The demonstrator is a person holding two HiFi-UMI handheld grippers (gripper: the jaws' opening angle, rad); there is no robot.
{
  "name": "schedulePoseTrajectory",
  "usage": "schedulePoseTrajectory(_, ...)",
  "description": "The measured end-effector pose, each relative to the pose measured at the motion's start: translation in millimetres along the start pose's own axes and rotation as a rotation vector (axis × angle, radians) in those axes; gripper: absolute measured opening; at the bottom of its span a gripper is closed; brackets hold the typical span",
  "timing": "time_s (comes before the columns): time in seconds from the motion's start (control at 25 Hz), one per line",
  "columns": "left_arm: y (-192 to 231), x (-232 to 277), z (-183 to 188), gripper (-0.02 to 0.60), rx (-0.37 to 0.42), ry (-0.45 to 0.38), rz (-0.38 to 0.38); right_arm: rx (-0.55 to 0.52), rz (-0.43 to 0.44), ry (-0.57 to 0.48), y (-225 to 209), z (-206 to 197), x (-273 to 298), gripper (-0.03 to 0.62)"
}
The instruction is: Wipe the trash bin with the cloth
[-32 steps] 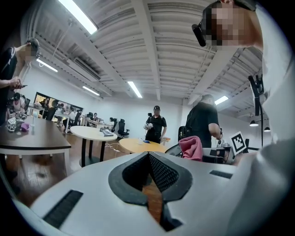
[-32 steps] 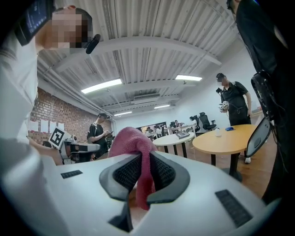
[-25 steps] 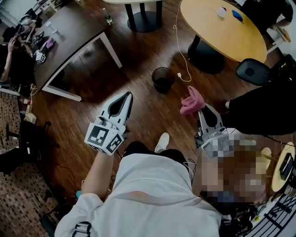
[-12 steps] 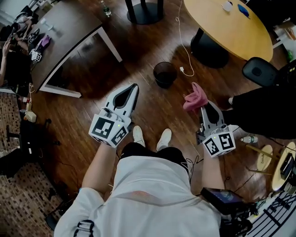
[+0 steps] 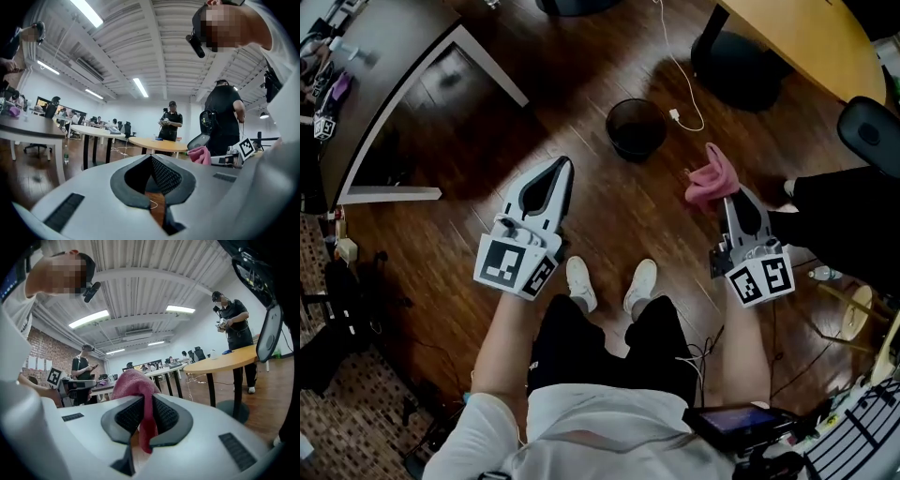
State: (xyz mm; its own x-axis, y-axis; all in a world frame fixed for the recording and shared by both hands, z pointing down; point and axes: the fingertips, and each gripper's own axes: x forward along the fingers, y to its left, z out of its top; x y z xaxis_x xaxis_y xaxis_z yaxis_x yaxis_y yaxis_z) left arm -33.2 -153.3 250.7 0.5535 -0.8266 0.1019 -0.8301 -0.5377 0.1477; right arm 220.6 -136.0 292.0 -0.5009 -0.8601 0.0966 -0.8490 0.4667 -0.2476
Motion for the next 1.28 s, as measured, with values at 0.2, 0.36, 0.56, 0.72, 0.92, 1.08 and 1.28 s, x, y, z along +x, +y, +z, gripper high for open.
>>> schedulePoseTrajectory(0.2,29.4,36.0,-104.5,0.011,0.009,-0.001,0.002,0.004,-0.006,0.002,-46.9,-93.7,37.7,0.044)
schedulePoseTrajectory(0.36,51.4,57.7,-192.1,0.011,0.009,0.001,0.016,-0.002,0.032,0.013,-76.6,-174.1,62.2,0.044)
schedulePoseTrajectory(0.56,84.4,96.2,-307.9,0.011,0.057,0.004,-0.034,-0.053,0.129,0.018,-109.8,-286.0,97.0,0.044)
schedulePoseTrajectory(0.72,101.6,122.4,-390.3,0.011,0.118,0.037,-0.106,-0.066,0.14,0.038,-129.5,-368.0,123.8,0.044)
schedulePoseTrajectory(0.92,120.9,129.0,-459.8,0.011,0.12,0.026,-0.136,-0.051,0.197,0.031,-133.1,-438.6,145.6,0.044)
schedulePoseTrajectory(1.08,147.4,126.6,-501.3,0.011,0.139,0.015,-0.08,-0.048,0.279,0.041,-118.9,-494.4,163.1,0.044)
schedulePoseTrajectory(1.28,170.6,116.6,-532.1,0.011,0.082,0.022,-0.029,-0.011,0.34,0.077,-86.2,-555.7,197.9,0.044)
